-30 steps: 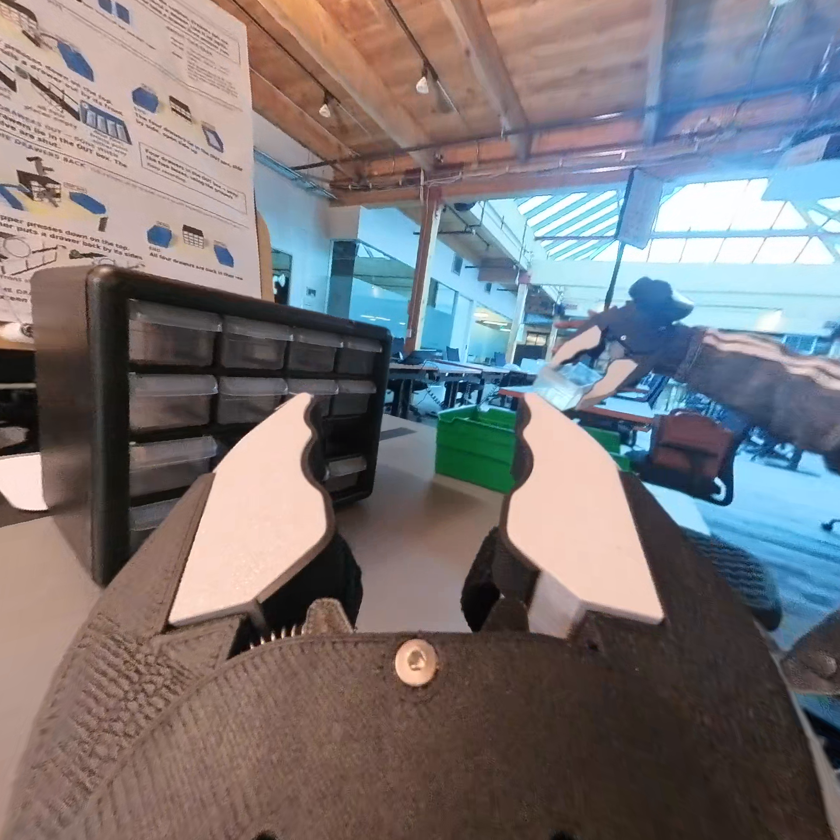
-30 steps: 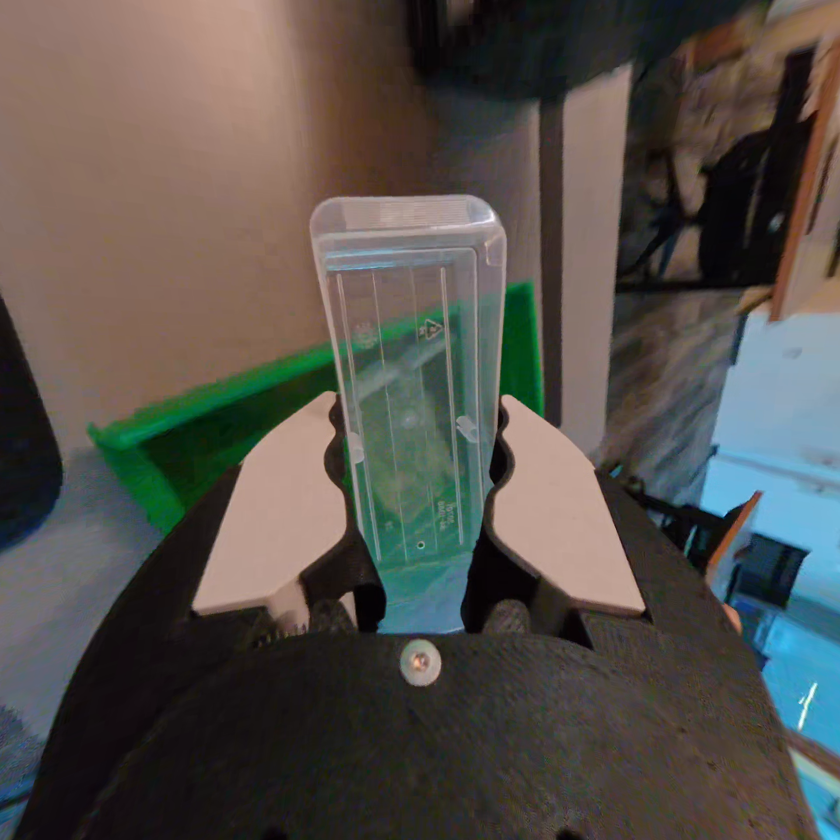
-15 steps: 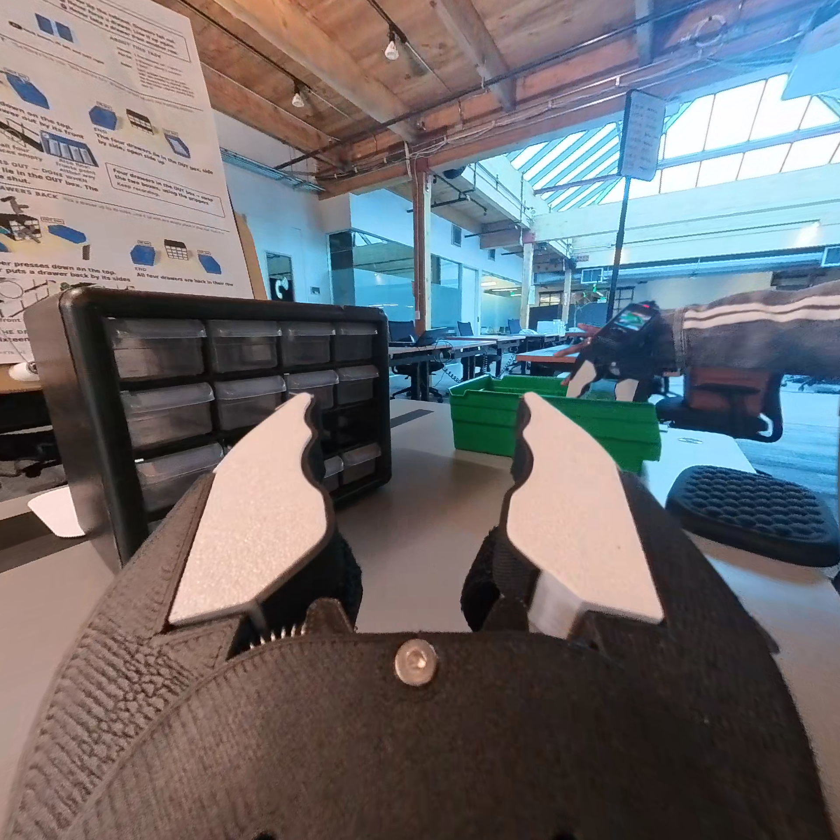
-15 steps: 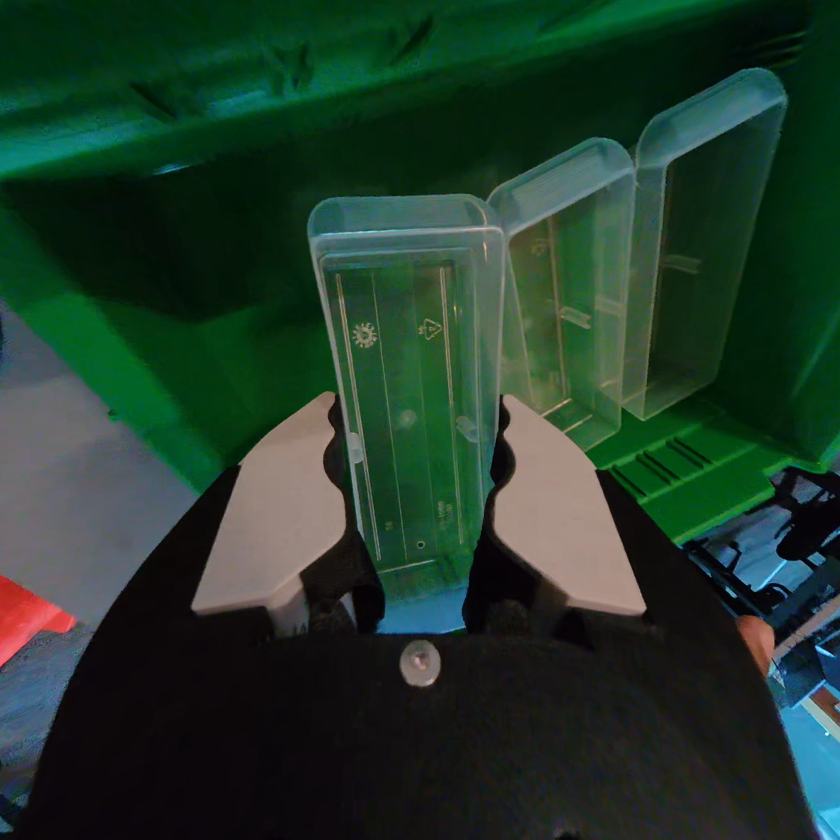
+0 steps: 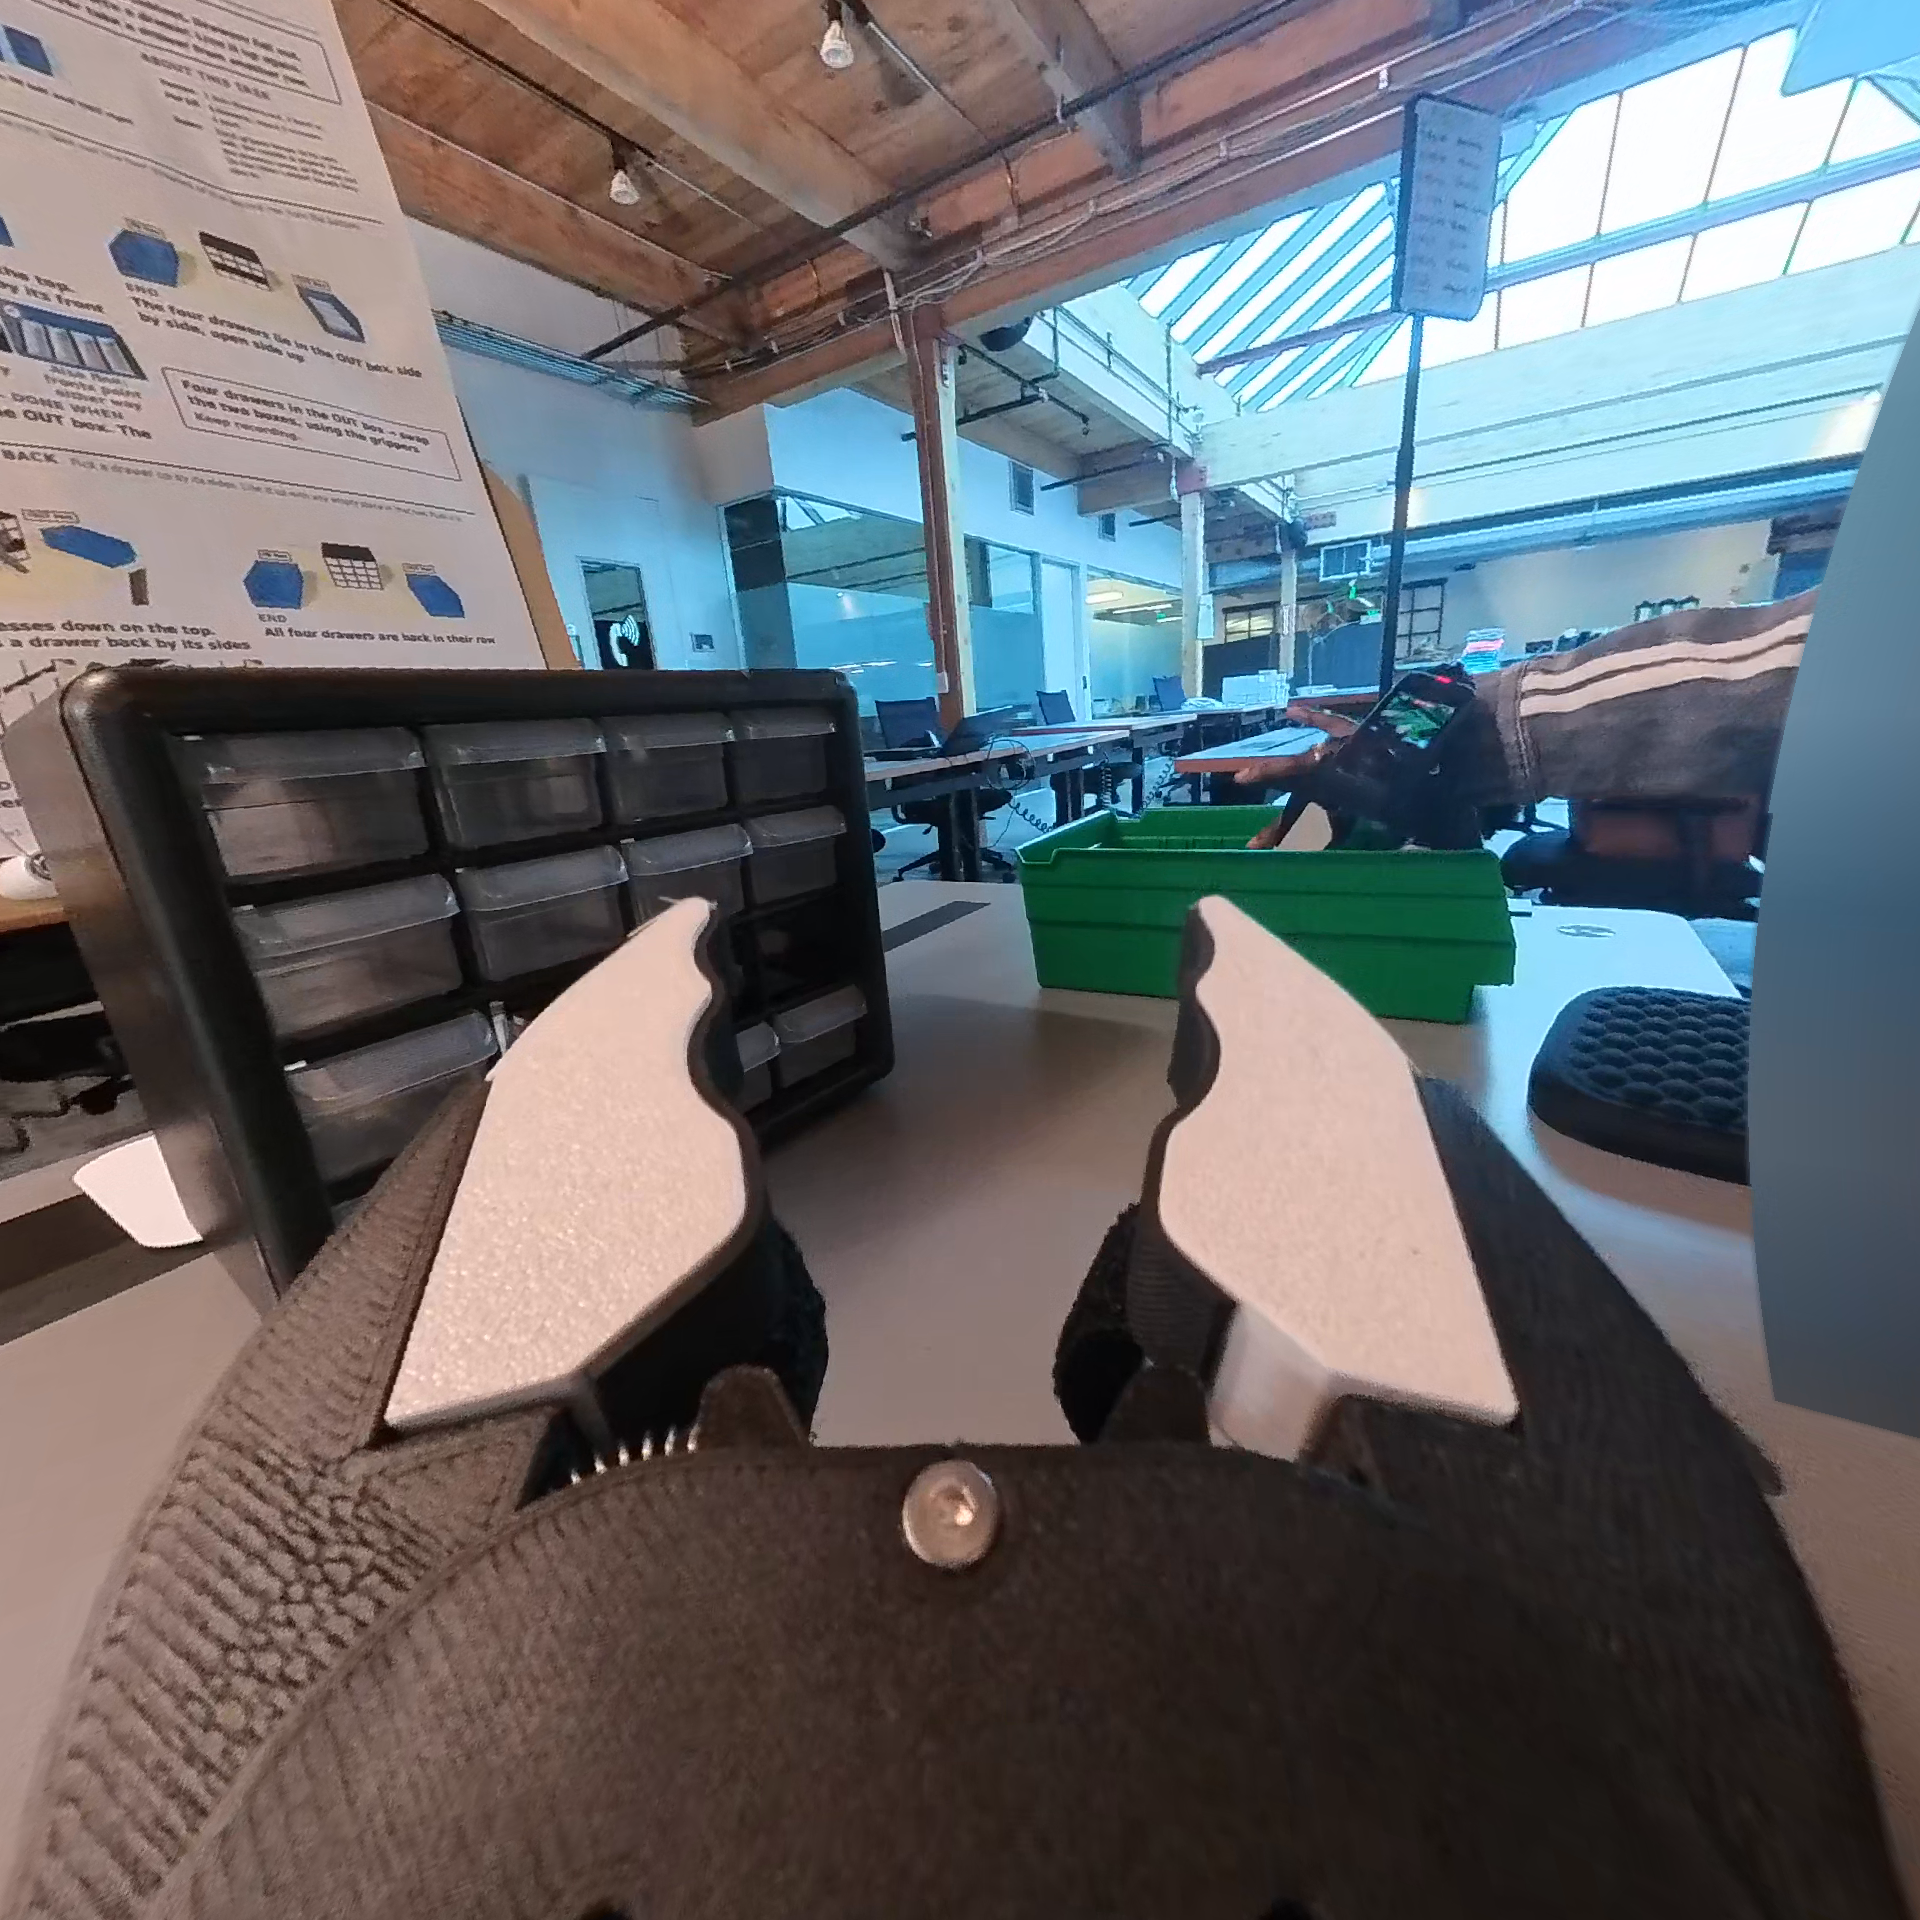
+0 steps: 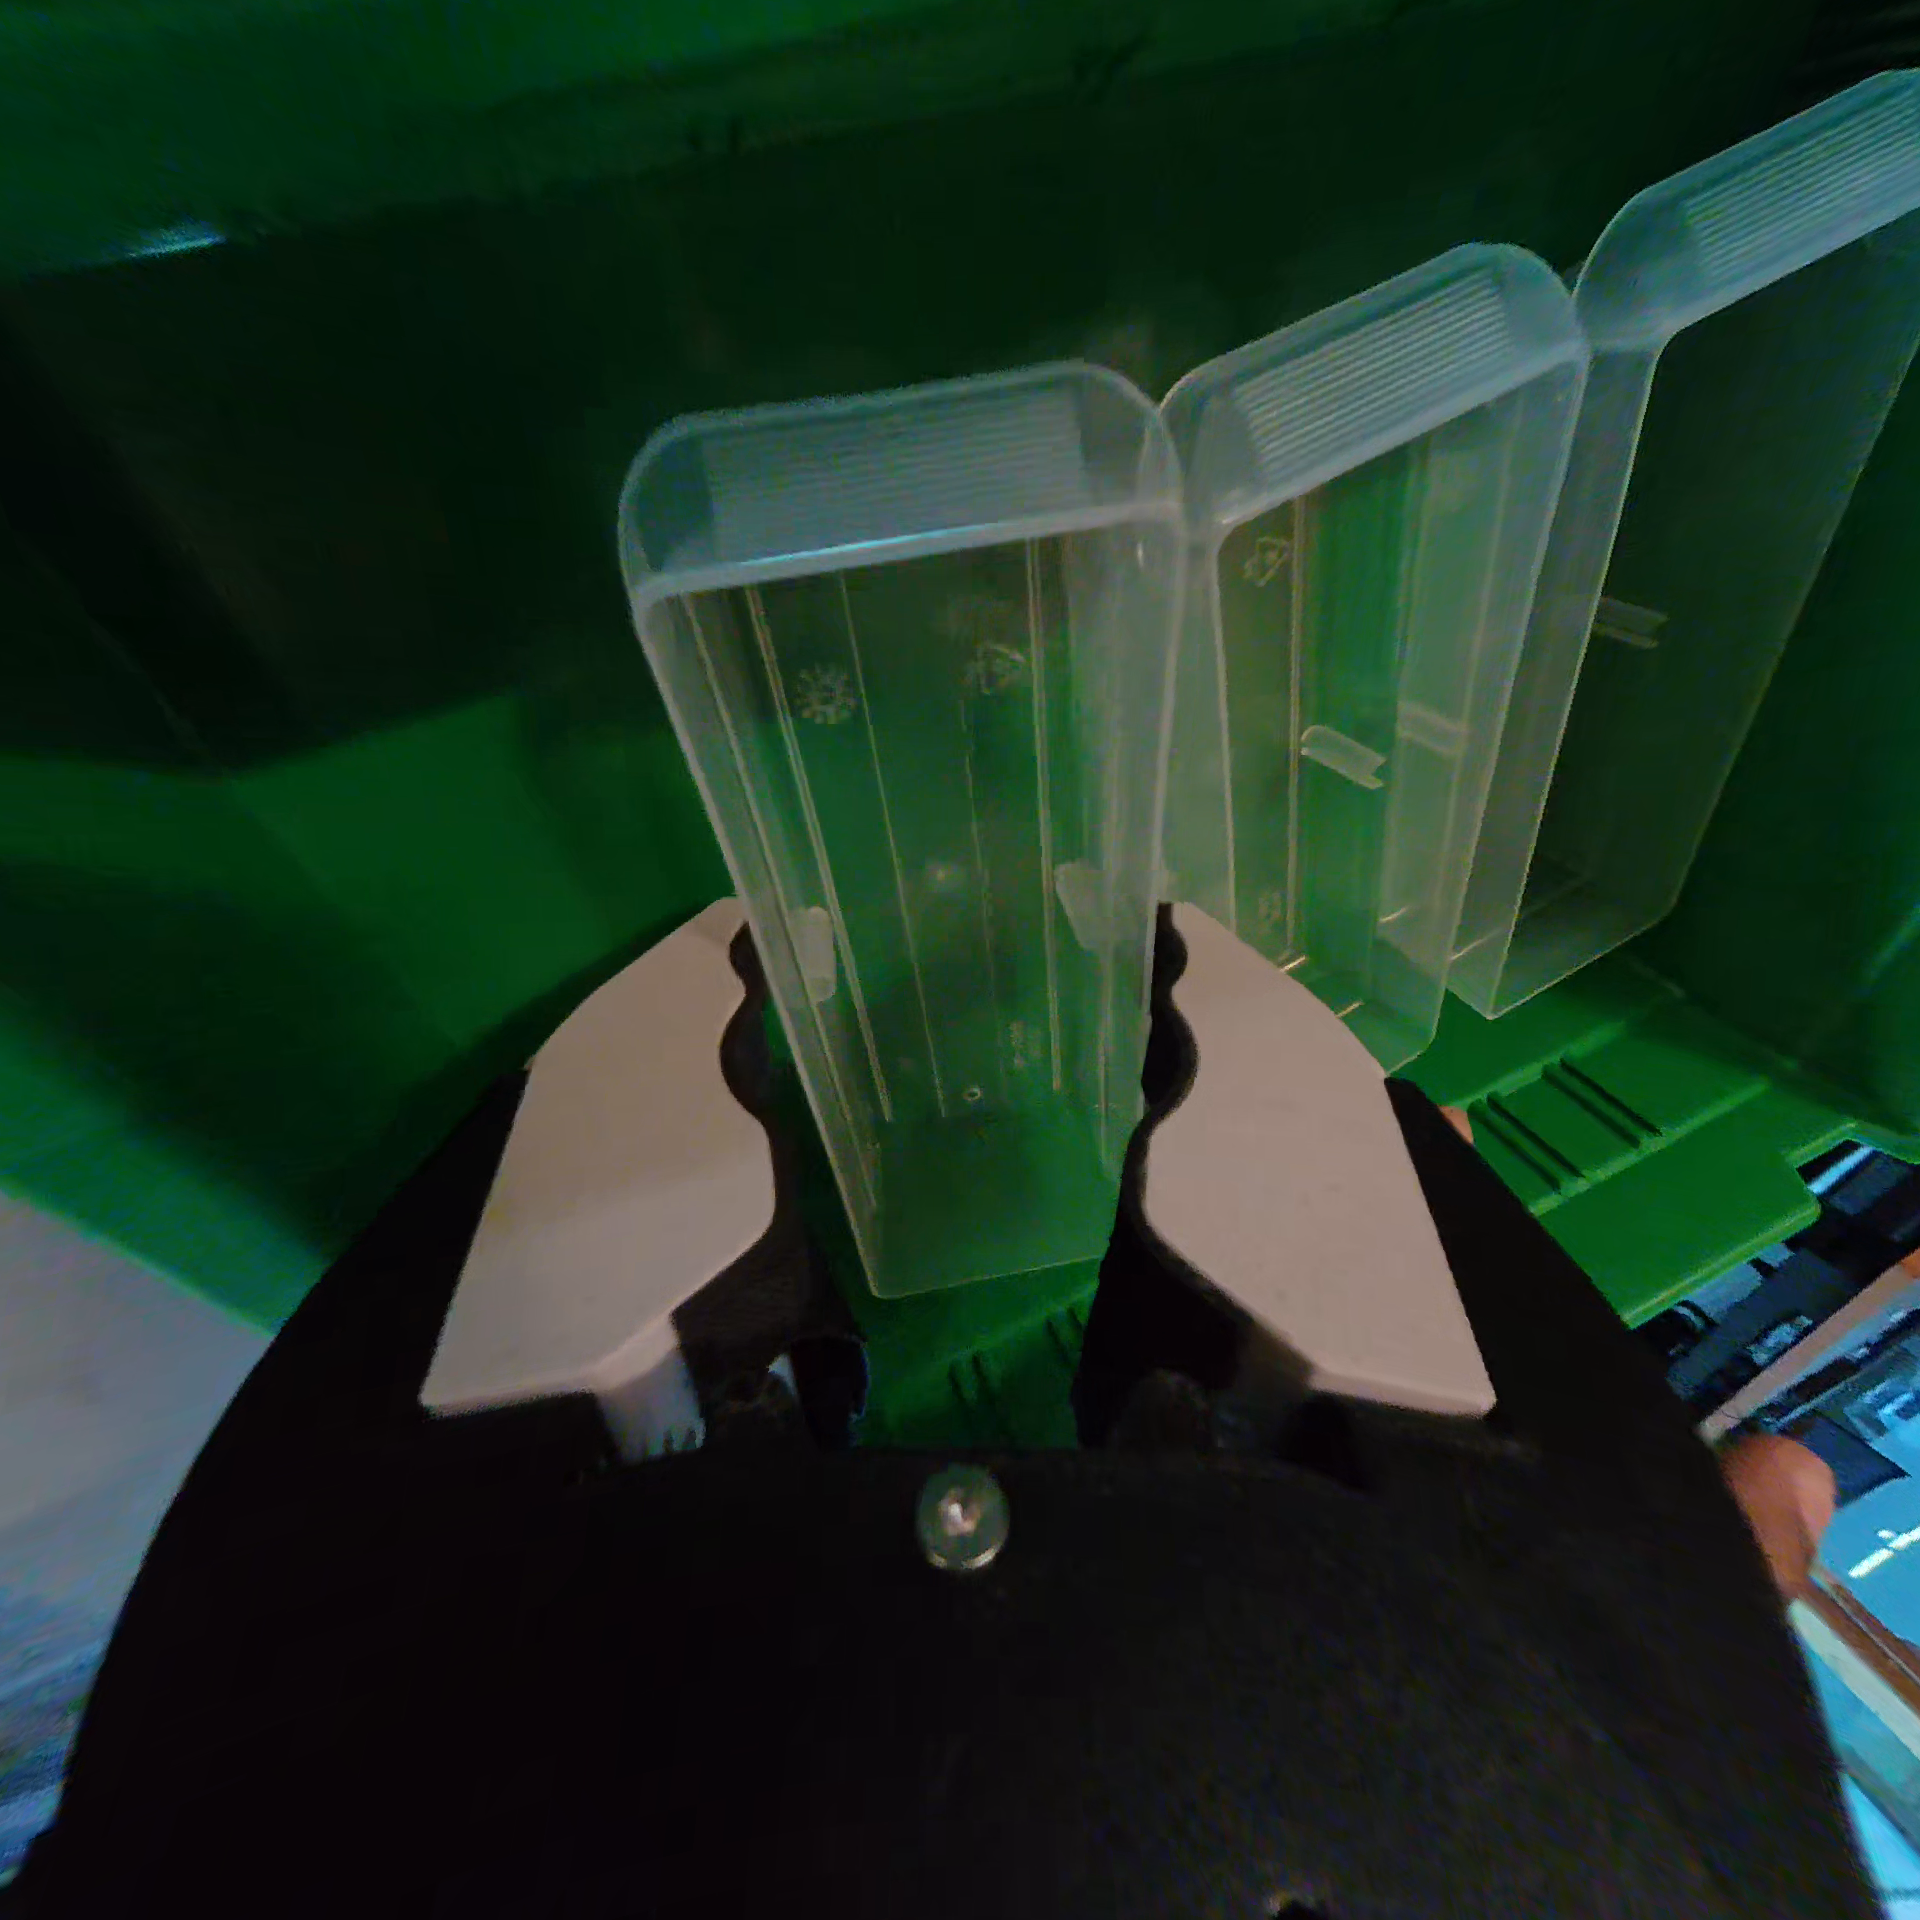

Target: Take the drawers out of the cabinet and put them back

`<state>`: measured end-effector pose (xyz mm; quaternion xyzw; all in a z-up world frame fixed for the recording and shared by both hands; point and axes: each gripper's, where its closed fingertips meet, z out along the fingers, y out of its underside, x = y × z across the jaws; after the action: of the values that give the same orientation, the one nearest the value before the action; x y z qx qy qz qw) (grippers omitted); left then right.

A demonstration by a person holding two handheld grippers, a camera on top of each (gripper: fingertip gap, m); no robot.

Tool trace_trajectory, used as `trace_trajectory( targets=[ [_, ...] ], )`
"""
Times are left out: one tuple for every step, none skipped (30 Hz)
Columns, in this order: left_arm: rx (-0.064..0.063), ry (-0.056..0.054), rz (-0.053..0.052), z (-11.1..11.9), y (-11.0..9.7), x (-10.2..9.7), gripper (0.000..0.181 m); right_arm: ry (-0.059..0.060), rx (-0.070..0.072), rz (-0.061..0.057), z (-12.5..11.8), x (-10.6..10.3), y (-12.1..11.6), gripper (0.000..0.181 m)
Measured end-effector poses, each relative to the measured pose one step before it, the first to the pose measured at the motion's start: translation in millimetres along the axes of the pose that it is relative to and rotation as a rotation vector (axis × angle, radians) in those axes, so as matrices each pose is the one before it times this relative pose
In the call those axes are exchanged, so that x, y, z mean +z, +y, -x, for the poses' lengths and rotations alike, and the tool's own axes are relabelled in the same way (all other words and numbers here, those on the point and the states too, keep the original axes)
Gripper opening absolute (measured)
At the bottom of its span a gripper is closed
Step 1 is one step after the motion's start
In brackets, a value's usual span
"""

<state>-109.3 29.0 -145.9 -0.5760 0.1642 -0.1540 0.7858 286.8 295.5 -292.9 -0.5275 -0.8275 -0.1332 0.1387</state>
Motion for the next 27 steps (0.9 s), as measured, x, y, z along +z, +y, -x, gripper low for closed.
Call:
trace_trajectory(
  targets=[
    [0.0023, -0.0035, 0.007, 0.56, 1.22, 0.24, 0.082, -0.0131, 0.0176, -0.0038, 1.28, 0.07, -0.35, 0.075],
    [0.0046, -0.0076, 0.0115, 1.1, 1.99, 0.27, 0.082, -0.0103, 0.017, -0.0069, 0.75, -0.53, -0.57, 0.078],
    [0.0086, -0.0038, 0.0108, 0.42, 1.95, 0.3, 0.082, -0.0019, 0.0115, -0.0075, -0.16, -1.22, -0.33, 0.08],
    [0.0097, 0.0003, 0.0068, -0.23, 1.18, 0.19, 0.082, 0.0044, 0.0092, -0.0069, -1.03, -2.38, -0.33, 0.082],
    [0.0082, 0.0006, 0.0043, -0.49, 0.58, 0.16, 0.082, 0.0086, 0.0132, -0.01, -1.96, -3.63, -0.68, 0.083],
    [0.0064, 0.0005, 0.0038, -0.5, 0.4, 0.18, 0.082, 0.0109, 0.018, -0.0174, -2.59, -5.01, -1.62, 0.083],
    [0.0059, 0.001, 0.0043, -0.47, 0.49, 0.18, 0.082, 0.0175, 0.023, -0.0245, -3.96, -6.47, -2.4, 0.083],
    [0.0058, -0.0003, 0.0041, -0.23, 0.55, 0.13, 0.082, 0.0216, 0.0294, -0.0356, -4.87, -7.7, -3.96, 0.084],
    [0.0043, -0.0011, 0.003, -0.04, 0.31, 0.15, 0.082, 0.0248, 0.0401, -0.0528, -5.71, -8.98, -6.6, 0.084],
    [0.0014, -0.0015, 0.0022, 0.2, 0.34, 0.1, 0.082, 0.0253, 0.0496, -0.0733, -6.12, -10.06, -10.26, 0.084],
    [-0.0009, -0.0025, 0.0021, 0.39, 0.35, 0.11, 0.082, 0.0203, 0.058, -0.1021, -5.2, -10.87, -15.76, 0.087],
    [-0.002, -0.0039, 0.0028, 0.6, 0.57, 0.08, 0.082, 0.0042, 0.0655, -0.1281, -2.16, -11.1, -21.66, 0.089],
    [-0.0016, -0.0057, 0.0045, 0.91, 0.72, 0.07, 0.082, -0.0172, 0.0674, -0.1469, 2.12, -10.42, -26.42, 0.091],
    [-0.0005, -0.0062, 0.0043, 1.02, 0.66, 0.01, 0.082, -0.0273, 0.0653, -0.1579, 5.31, -8.5, -28.62, 0.093],
    [0.0006, -0.0082, 0.0038, 1.3, 0.45, -0.12, 0.082, -0.0325, 0.062, -0.162, 7.97, -5.63, -28.93, 0.096],
    [0.0028, -0.0126, 0.0057, 2.12, 0.55, -0.04, 0.081, -0.0359, 0.0527, -0.1595, 10.04, -2.35, -27.44, 0.097],
    [0.0039, -0.014, 0.007, 2.4, 0.84, -0.07, 0.081, -0.025, 0.0399, -0.1472, 9.06, 0.62, -24.74, 0.097],
    [0.0021, -0.0086, 0.0042, 1.69, 0.87, -0.01, 0.08, -0.0257, 0.0275, -0.1251, 9.26, 3.31, -20.81, 0.097],
    [-0.0032, -0.0023, 0.0015, 0.74, 0.5, 0.0, 0.08, -0.0295, 0.023, -0.0997, 9.13, 5.51, -16.56, 0.096],
    [-0.0094, 0.0009, 0.0001, 0.14, 0.43, -0.03, 0.08, -0.012, 0.0262, -0.0727, 5.12, 7.7, -12.22, 0.095],
    [-0.012, 0.0006, 0.0004, 0.04, 0.48, 0.04, 0.08, -0.0216, 0.023, -0.0525, 5.39, 8.86, -9.24, 0.095],
    [-0.0106, -0.0002, 0.0025, 0.34, 0.59, 0.11, 0.08, 0.0031, 0.0222, -0.0522, 0.33, 9.97, -8.6, 0.091],
    [-0.0056, -0.0022, 0.0029, 0.51, 0.69, 0.02, 0.08, 0.0647, 0.012, -0.0457, -10.1, 10.59, -6.93, 0.079],
    [-0.0006, -0.0019, 0.0022, 0.47, 0.32, -0.05, 0.08, 0.0831, -0.0122, -0.0284, -13.26, 11.0, -3.85, 0.061],
    [0.0016, -0.0016, 0.0011, 0.32, 0.15, -0.08, 0.08, 0.0826, -0.0408, -0.0012, -13.42, 11.47, 0.5, 0.023],
    [0.0017, -0.0012, 0.0019, 0.22, 0.27, -0.01, 0.08, 0.0727, -0.0302, 0.0136, -11.14, 13.32, 2.5, 0.0],
    [0.0007, 0.002, 0.0033, -0.31, 0.68, 0.07, 0.08, 0.0669, -0.0159, 0.0425, -9.62, 15.8, 6.33, 0.0]
  ],
)
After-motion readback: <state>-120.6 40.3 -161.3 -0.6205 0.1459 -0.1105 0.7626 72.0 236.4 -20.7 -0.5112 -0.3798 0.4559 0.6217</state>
